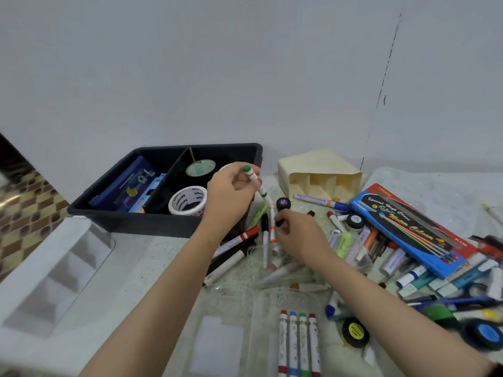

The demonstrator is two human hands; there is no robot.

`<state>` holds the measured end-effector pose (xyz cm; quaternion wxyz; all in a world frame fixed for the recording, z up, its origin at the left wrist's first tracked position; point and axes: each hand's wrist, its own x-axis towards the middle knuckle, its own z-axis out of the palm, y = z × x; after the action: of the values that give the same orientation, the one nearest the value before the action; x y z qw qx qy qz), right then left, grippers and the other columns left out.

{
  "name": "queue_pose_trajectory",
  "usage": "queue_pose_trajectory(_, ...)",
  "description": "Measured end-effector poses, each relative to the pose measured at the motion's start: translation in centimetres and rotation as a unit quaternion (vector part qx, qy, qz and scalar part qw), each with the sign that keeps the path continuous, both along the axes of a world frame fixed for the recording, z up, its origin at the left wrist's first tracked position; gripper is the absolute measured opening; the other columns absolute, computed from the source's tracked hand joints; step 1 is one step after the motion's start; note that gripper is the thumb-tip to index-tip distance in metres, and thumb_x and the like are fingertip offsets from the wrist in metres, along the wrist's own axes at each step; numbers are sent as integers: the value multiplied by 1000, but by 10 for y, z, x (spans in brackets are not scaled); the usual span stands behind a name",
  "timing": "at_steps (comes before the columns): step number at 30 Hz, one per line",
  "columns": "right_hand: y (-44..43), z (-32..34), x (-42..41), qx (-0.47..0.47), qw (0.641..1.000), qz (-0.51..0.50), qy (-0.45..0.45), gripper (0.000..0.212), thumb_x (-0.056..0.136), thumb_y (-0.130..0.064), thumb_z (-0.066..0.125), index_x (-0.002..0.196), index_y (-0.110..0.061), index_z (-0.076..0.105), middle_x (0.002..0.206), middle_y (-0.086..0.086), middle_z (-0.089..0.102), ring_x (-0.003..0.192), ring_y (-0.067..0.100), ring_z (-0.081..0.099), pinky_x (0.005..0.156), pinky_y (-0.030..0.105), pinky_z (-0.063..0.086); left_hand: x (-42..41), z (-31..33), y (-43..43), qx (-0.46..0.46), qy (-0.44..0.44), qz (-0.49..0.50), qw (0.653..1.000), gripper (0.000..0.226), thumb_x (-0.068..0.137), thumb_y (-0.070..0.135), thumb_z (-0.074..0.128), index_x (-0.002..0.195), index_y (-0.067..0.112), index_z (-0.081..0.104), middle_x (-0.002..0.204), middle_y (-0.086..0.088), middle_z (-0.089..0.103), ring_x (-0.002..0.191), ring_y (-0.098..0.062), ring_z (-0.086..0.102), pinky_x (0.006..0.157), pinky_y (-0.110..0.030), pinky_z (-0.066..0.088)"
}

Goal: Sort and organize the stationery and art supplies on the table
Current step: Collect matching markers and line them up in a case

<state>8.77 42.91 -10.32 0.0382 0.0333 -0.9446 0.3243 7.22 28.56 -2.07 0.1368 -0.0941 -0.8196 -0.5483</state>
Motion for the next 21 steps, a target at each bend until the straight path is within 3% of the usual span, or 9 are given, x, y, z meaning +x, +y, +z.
queue_pose_trajectory(4, -21, 5, -7, 188, 982, 14, 21, 14, 93, -21, 46, 101, -12, 54, 96, 8, 64, 86, 27, 60, 66, 31, 39, 11, -9, -22, 41, -37, 15, 998, 21, 86, 4, 64, 90, 25, 63, 87, 1, 70, 87, -7, 67, 76, -12, 51)
queue_pose_trajectory(7, -31, 8, -7, 233, 972, -7, 9, 18, 93, -20, 49, 108, -10, 48, 97, 7, 63, 89, 26, 62, 64, 30, 35, 18, -18, -36, 82, -71, 27, 994, 20, 86, 2, 63, 91, 22, 64, 90, -5, 71, 92, -17, 68, 85, -24, 54)
queue_pose_trajectory(11, -40, 10, -12, 200, 978, -56, -13, 13, 86, -5, 53, 97, -10, 48, 84, 5, 58, 88, 29, 63, 63, 30, 36, 28, -23, -47, 92, -76, 32, 992, 19, 85, 1, 64, 91, 19, 65, 91, -5, 71, 91, -17, 68, 91, -39, 53)
queue_pose_trajectory(14, -43, 14, -12, 172, 982, -74, -33, 18, 86, -5, 55, 86, -12, 39, 91, 8, 60, 91, 29, 62, 64, 29, 37, 37, -25, -54, 117, -83, 30, 989, 18, 86, 0, 63, 93, 17, 66, 82, 0, 71, 84, -14, 70, 90, -37, 54)
queue_pose_trajectory(17, -38, 16, -9, 125, 988, -74, -48, 23, 90, -9, 52, 71, -10, 39, 73, 3, 47, 82, 28, 57, 58, 27, 37, 48, -26, -61, 131, -89, 26, 987, 23, 86, 2, 63, 104, 16, 63, 80, -3, 72, 82, -13, 70, 88, -34, 54)
queue_pose_trajectory(21, -17, 20, 13, -7, 996, -88, -28, 15, 92, -7, 46, 90, -6, 60, 74, 4, 55, 63, 16, 50, 47, 21, 35, 69, -30, -69, 127, -106, -2, 986, 35, 83, 2, 66, 109, 23, 56, 81, -5, 74, 82, -15, 71, 76, -26, 56)
